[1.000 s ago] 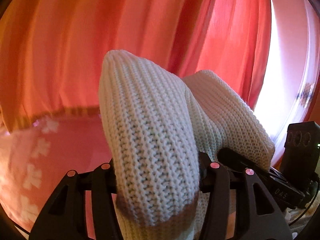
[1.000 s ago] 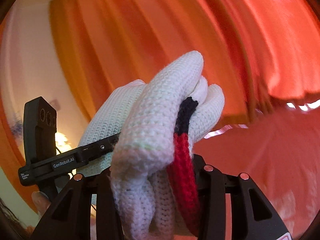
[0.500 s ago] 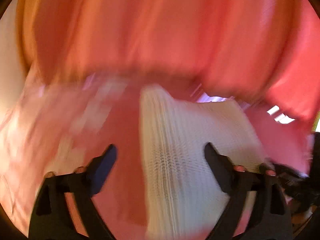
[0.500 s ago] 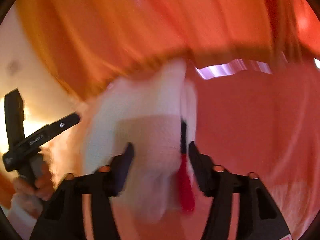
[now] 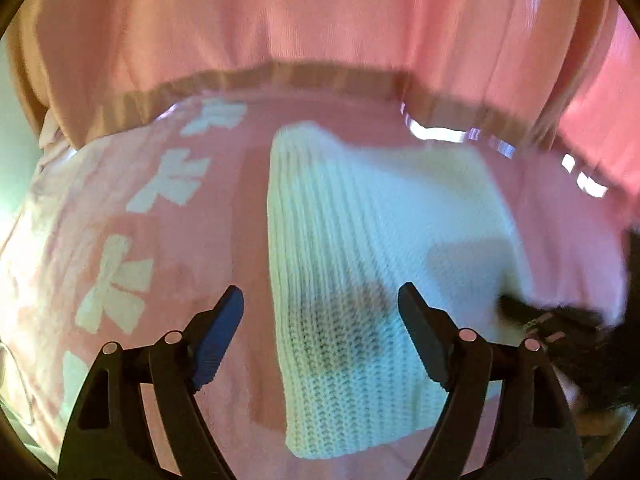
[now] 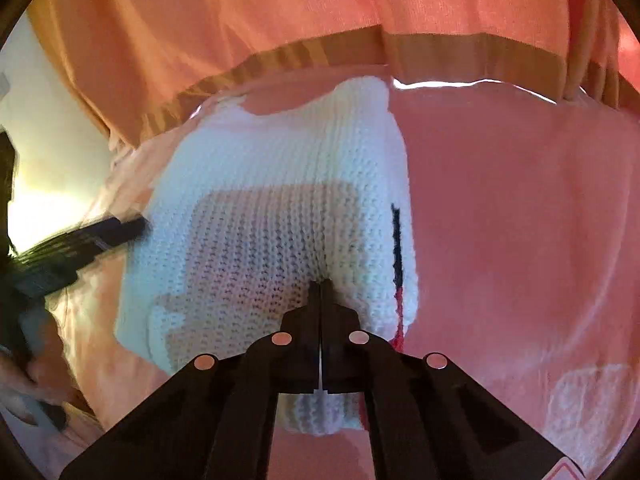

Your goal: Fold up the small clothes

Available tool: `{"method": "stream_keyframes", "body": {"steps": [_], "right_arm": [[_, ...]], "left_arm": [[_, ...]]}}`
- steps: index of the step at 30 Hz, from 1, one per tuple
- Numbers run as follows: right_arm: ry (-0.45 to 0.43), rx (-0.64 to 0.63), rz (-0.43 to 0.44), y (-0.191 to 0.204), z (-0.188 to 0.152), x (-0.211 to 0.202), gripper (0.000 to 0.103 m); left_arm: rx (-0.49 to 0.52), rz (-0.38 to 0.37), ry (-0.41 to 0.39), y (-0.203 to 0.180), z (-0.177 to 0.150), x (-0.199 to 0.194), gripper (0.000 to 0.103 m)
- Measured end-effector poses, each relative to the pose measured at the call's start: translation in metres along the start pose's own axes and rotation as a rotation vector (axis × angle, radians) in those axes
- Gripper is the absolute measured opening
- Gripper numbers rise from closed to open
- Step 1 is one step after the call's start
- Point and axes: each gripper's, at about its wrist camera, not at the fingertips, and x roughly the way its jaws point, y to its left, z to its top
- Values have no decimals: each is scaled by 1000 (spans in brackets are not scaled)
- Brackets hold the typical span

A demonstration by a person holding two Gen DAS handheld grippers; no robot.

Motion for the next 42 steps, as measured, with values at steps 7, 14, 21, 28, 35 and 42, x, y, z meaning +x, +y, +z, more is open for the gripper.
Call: {"method": "stream_keyframes", "body": {"steps": [7, 14, 21, 28, 35, 42], "right_arm": [[44, -1, -44, -9, -3, 7, 0], [-161, -48, -163, 6, -17, -61, 11], [-243, 20, -242, -9, -39, -94, 49], [-207, 5, -264, -5, -65, -86, 55], [-219, -30, -278, 0, -85, -88, 60], [-211, -33, -290, 0, -91, -88, 60]], "left_arm": [[33, 56, -54, -12, -6, -12, 77], [-3, 80, -144, -25, -15, -38, 86], [-16, 125, -253, -37, -35, -64, 94], [-37, 125, -291, -48, -64, -73, 94], [8, 143, -315, -61, -90, -78, 94], [-21, 145, -290, -58, -96, -76, 94]]}}
